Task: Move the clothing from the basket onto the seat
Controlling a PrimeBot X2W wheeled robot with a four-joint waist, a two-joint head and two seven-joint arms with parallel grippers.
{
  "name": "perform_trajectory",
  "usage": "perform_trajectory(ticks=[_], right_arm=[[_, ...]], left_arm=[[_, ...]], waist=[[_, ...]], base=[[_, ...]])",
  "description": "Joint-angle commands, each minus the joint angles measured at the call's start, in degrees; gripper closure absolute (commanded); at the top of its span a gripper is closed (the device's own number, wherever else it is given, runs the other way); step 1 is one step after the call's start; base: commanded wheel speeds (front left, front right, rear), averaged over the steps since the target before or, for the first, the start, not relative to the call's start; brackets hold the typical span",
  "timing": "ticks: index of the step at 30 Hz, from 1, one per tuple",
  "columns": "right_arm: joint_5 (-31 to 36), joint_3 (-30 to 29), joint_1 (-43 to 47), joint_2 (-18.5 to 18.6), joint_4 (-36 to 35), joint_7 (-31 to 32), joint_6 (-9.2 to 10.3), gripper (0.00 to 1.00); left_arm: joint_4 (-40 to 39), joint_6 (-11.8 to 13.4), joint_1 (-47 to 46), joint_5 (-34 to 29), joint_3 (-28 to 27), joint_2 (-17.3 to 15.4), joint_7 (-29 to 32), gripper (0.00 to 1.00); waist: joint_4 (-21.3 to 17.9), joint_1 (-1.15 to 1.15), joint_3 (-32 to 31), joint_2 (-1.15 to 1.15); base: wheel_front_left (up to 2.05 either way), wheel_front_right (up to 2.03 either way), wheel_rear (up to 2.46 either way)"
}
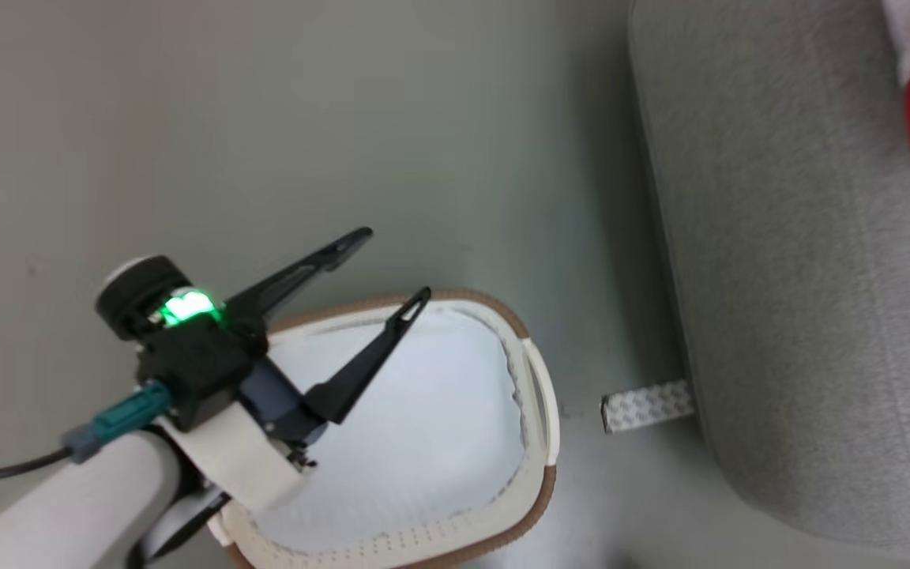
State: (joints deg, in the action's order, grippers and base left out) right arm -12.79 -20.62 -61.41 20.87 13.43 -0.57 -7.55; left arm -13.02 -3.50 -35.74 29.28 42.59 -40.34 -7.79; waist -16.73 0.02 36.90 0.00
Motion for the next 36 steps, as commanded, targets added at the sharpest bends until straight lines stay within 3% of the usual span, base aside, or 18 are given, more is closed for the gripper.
perform_trajectory(ticks=[1,6,14,21,22,24,25,32,36], right_arm=[[1.57,-1.12,-1.4,0.48,-0.84,0.64,0.12,1.0],[6.43,-3.5,0.69,0.32,-1.43,3.74,0.12,1.0],[14.27,-7.66,11.03,-5.76,5.8,11.12,0.12,1.0],[18.4,-7.84,13.88,-7.76,9.24,13.74,0.12,1.0],[18.94,-7.82,13.89,-7.88,9.13,13.97,0.12,0.93],[19.96,-7.26,13.99,-7.85,8.68,14.67,0.12,0.49],[20.17,-6.91,14.04,-7.76,8.38,15.22,0.12,0.01],[20.43,-0.94,18.93,-3.94,7.86,20.85,0.13,0.0],[16.83,4.66,23.59,-0.54,7.8,23.49,0.13,0.0]], left_arm=[[-0.72,0.28,-0.23,0.08,-0.71,-1.39,0.14,0.0],[-2.29,0.45,0.48,0.55,-1.91,-3.57,-0.16,0.0],[-3.29,1.05,1.67,1.1,-2.37,-4.82,-0.98,0.0],[-2.88,1.23,2.49,1.44,-2.41,-5.52,-1.44,0.0],[-2.81,1.32,2.55,1.52,-2.37,-5.39,-1.56,0.0],[-2.57,1.41,2.81,1.71,-2.07,-4.84,-1.7,0.0],[-2.37,1.46,2.94,1.77,-1.89,-4.53,-1.89,0.0],[1.05,1.75,3.76,2.5,-0.31,-0.88,-3.32,0.0],[4.05,2.11,4.89,3.14,0.64,1.9,-4.4,0.0]], waist=[[-0.15,-0.02,5.04,0.0],[-0.33,-0.02,7.41,0.0],[0.1,-0.02,8.88,0.0],[0.25,-0.02,7.83,0.0],[0.17,-0.02,7.38,0.0],[-0.01,-0.02,6.26,0.0],[-0.1,-0.02,5.57,0.0],[-0.68,-0.02,-2.4,0.0],[-1.16,-0.02,-8.36,0.0]], base=[[0.0,0.0,0.0],[0.0,0.0,0.0],[0.0,0.0,0.0],[0.0,0.0,0.0],[0.0,0.0,0.0],[0.0,0.0,0.0],[0.0,0.0,0.0],[0.0,0.0,0.0],[0.0,0.0,0.0]])
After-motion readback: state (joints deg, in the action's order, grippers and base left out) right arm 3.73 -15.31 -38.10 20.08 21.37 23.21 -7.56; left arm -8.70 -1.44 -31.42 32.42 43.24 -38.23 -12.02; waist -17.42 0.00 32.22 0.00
